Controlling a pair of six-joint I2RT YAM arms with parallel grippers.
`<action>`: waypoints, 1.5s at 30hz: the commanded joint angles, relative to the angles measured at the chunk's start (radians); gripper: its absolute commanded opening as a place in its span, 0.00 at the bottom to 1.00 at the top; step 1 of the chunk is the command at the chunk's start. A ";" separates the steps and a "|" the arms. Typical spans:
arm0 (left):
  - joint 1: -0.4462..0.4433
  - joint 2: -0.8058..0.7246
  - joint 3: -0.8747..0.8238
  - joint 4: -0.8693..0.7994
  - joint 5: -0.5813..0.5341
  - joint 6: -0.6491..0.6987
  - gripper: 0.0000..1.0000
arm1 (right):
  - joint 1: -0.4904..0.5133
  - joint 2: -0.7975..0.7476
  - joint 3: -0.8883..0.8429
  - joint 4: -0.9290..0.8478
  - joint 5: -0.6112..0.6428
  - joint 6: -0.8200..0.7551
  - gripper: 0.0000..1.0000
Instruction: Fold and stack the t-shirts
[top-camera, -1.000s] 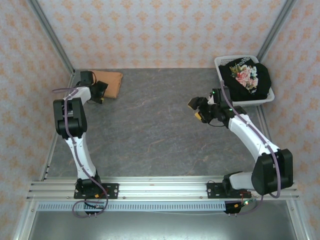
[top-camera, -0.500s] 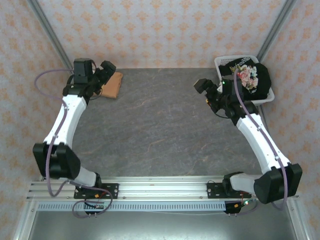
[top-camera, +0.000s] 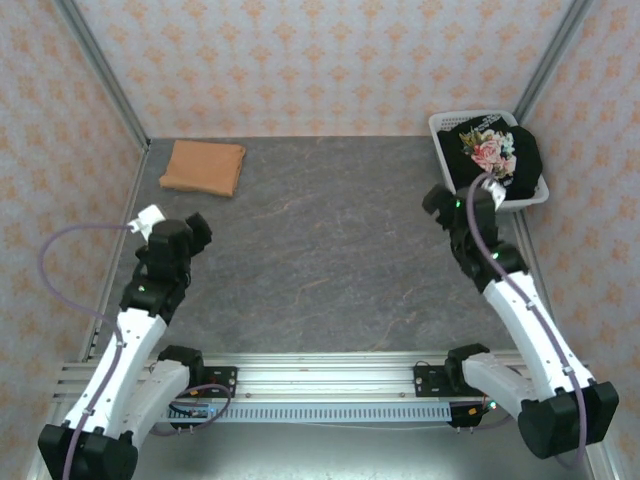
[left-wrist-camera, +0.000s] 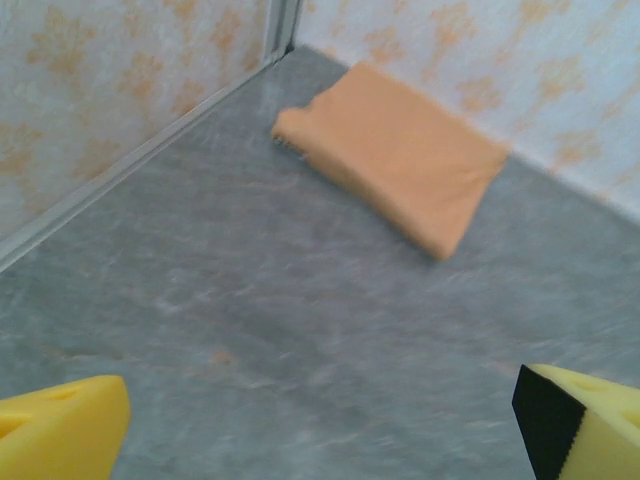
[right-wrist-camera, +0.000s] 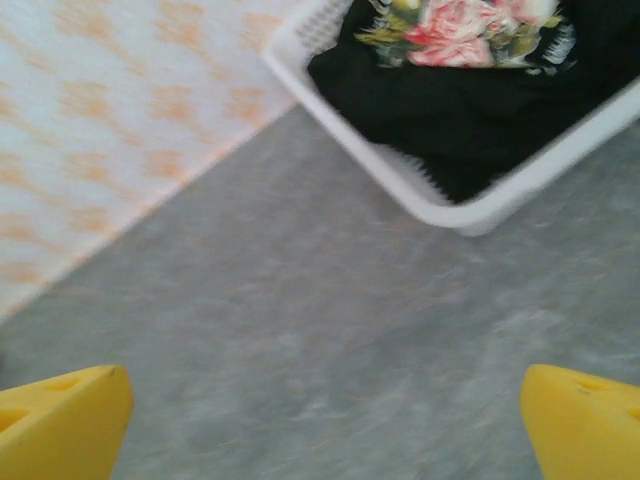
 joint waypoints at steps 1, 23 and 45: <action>0.006 0.002 -0.174 0.291 -0.045 0.212 1.00 | -0.004 -0.010 -0.217 0.354 0.214 -0.236 0.99; 0.142 0.628 -0.192 1.009 0.231 0.338 1.00 | -0.216 0.584 -0.445 1.266 -0.058 -0.410 0.99; 0.061 0.738 -0.176 1.068 0.152 0.408 1.00 | -0.170 0.579 -0.386 1.142 0.028 -0.436 0.99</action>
